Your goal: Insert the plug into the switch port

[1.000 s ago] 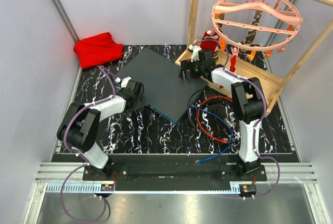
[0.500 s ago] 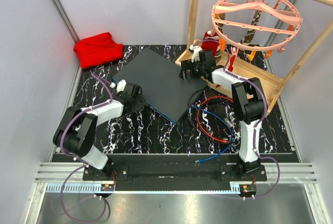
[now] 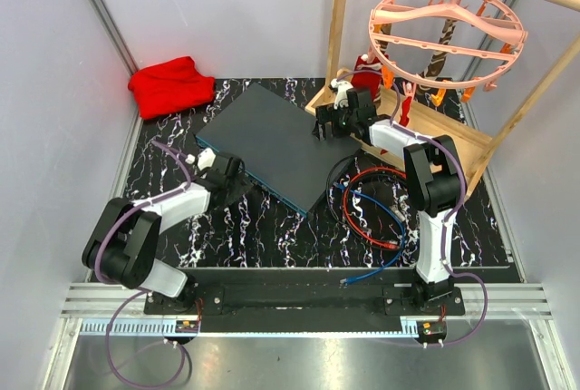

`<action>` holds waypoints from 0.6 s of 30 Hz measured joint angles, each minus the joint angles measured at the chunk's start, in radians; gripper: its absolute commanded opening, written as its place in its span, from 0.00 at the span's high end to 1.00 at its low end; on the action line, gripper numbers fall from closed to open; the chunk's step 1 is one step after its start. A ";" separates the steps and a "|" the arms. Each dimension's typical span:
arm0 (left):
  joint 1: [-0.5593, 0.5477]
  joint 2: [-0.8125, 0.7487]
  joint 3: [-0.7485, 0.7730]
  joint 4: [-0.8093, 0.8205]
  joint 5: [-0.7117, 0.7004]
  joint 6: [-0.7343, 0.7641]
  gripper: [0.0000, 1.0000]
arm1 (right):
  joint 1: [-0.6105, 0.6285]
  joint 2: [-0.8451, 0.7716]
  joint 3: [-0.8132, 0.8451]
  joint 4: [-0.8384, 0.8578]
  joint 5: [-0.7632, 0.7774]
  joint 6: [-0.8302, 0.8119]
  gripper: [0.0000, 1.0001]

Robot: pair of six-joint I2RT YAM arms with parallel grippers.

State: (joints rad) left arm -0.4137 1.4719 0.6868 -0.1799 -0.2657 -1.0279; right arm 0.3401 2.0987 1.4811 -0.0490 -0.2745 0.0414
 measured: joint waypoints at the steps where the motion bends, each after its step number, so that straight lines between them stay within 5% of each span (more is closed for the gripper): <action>1: -0.003 -0.011 -0.005 -0.017 -0.002 -0.001 0.31 | 0.000 -0.002 -0.003 0.000 0.002 0.000 0.00; 18: -0.043 0.137 0.171 -0.138 -0.008 0.044 0.34 | 0.000 -0.007 -0.010 0.000 0.005 0.000 0.00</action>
State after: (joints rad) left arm -0.4568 1.6085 0.8577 -0.3180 -0.2733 -0.9840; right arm 0.3401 2.0914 1.4715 -0.0490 -0.2699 0.0410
